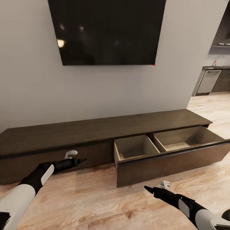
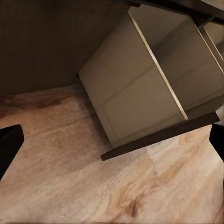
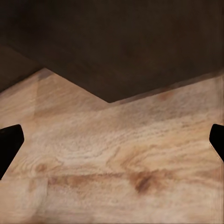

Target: Place each of the two pumpkins and all three candles from the living room inside a cabinet in the living room (use any cabinet), then make sure every cabinet is closed, and position the cauldron so it is next to a table in the living room.

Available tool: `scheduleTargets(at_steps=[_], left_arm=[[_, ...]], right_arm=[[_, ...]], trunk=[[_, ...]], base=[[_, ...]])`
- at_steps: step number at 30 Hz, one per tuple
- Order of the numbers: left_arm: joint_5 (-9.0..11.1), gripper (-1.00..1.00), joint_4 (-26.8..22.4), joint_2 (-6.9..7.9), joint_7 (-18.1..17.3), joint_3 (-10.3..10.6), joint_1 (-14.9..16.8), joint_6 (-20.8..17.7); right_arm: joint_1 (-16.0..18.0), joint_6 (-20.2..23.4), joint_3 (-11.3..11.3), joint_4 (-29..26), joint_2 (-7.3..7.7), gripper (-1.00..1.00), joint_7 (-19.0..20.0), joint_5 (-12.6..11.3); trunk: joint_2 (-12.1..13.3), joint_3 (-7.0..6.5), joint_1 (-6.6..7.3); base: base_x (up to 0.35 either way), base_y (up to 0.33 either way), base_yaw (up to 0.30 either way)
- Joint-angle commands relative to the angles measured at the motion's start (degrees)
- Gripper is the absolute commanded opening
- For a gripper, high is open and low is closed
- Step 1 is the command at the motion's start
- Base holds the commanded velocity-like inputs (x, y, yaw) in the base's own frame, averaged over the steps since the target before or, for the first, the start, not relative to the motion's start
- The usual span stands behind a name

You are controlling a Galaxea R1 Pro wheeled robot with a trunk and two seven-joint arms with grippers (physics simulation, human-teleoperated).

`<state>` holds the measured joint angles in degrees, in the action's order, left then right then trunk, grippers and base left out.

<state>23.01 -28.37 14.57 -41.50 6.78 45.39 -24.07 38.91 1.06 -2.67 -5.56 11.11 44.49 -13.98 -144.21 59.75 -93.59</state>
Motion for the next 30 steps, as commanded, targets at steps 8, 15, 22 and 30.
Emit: scheduleTargets(at_steps=[8, 15, 22, 30], left_arm=[[0.63, 1.00, 4.78, -0.11, 3.33, 0.33, 0.04, 0.85], [0.65, 1.00, 13.46, -1.16, 13.04, 0.51, 0.03, 9.31], [0.78, 1.00, 16.40, -2.47, 21.69, 0.48, 0.04, 10.03], [0.75, 1.00, 25.03, -3.38, 29.00, 0.43, 0.03, 15.74]], right_arm=[[0.05, 0.07, -0.36, -0.17, 0.78, 1.00, -3.64, 0.57], [0.10, 1.34, -0.20, -0.98, 0.76, 1.00, -13.36, 0.93], [0.13, 4.98, 3.24, -1.03, 0.76, 1.00, -14.58, 1.22], [0.20, 9.09, 9.24, -1.08, 0.67, 1.00, -21.65, 1.74]], trunk=[[0.09, -1.73, 0.21], [0.18, -3.28, 0.40], [0.28, -4.83, 0.58], [0.38, -6.60, 0.78]], base=[[0.000, 0.000, 0.000], [0.000, 0.000, 0.000], [0.000, 0.000, 0.000], [0.000, 0.000, 0.000]])
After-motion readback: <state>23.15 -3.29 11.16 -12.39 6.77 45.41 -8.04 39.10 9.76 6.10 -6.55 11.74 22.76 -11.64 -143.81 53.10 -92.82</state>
